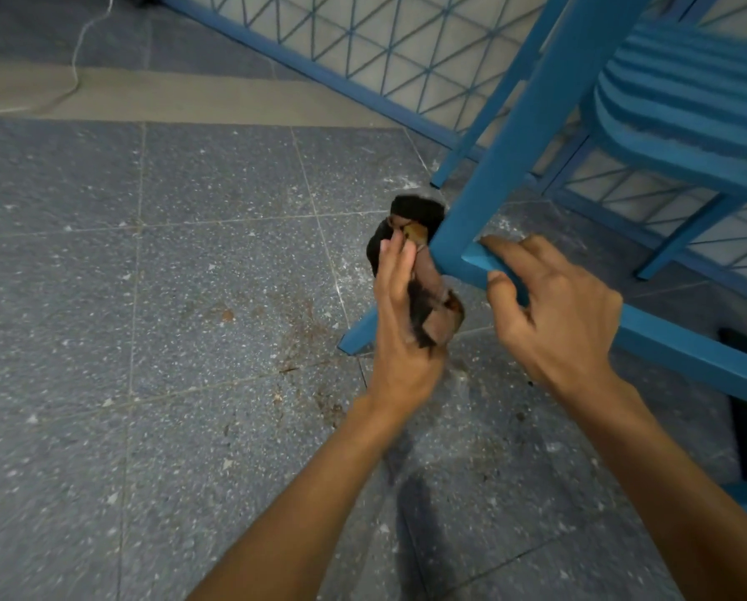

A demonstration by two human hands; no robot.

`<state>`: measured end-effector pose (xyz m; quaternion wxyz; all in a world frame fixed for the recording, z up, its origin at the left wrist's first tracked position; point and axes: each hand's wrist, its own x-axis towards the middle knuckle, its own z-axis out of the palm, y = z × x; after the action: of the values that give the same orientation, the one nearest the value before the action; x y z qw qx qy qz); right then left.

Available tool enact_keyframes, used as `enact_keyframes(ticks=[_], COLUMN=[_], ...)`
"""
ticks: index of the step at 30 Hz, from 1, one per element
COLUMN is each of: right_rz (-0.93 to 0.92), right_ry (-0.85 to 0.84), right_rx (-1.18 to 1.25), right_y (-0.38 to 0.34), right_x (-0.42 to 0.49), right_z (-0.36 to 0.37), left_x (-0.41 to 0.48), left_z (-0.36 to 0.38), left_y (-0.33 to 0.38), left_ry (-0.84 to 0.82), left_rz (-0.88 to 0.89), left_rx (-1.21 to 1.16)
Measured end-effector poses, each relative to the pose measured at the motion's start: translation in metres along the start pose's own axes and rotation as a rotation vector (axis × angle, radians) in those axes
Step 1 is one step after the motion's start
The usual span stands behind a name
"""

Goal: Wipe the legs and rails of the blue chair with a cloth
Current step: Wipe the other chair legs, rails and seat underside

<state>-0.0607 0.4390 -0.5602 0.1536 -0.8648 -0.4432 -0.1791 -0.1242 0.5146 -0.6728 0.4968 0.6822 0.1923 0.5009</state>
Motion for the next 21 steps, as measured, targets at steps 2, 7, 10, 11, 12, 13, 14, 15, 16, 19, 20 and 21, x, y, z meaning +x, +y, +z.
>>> enact_keyframes(ticks=[2, 7, 10, 11, 12, 13, 14, 15, 16, 19, 20, 21], right_rz=[0.002, 0.001, 0.012, 0.017, 0.023, 0.031, 0.039, 0.049, 0.057, 0.064, 0.065, 0.072], right_ry=[-0.005, -0.015, -0.018, -0.026, -0.035, -0.047, -0.058, -0.071, -0.083, -0.109, -0.119, -0.134], right_rx=[-0.007, -0.012, 0.017, 0.019, 0.019, 0.022, 0.029, 0.042, 0.061, 0.118, 0.132, 0.146], right_y=[-0.001, -0.003, -0.004, -0.004, -0.004, -0.004, -0.003, -0.002, -0.001, 0.001, 0.001, 0.001], right_x=[0.0, 0.002, 0.003, 0.003, 0.003, 0.004, 0.004, 0.005, 0.005, 0.007, 0.007, 0.007], right_z=[0.0, -0.001, -0.002, -0.003, -0.004, -0.005, -0.006, -0.008, -0.008, -0.011, -0.012, -0.013], left_x=[-0.012, -0.023, -0.01, -0.003, 0.006, 0.016, 0.028, 0.041, 0.053, 0.086, 0.091, 0.094], left_z=[-0.011, -0.029, -0.02, -0.016, -0.011, -0.008, -0.007, -0.007, -0.01, -0.024, -0.026, -0.025], left_y=[-0.032, -0.058, -0.032, -0.015, 0.006, 0.027, 0.049, 0.068, 0.082, 0.113, 0.116, 0.115], left_ry=[-0.067, -0.194, -0.172, -0.152, -0.147, -0.155, -0.169, -0.185, -0.207, -0.199, -0.158, -0.136], left_rz=[-0.111, -0.35, -0.208, -0.155, -0.131, -0.116, -0.089, -0.055, -0.023, 0.033, 0.042, 0.064], left_rx=[0.023, 0.047, 0.162, 0.166, 0.136, 0.091, 0.043, -0.009, -0.077, -0.135, -0.097, -0.056])
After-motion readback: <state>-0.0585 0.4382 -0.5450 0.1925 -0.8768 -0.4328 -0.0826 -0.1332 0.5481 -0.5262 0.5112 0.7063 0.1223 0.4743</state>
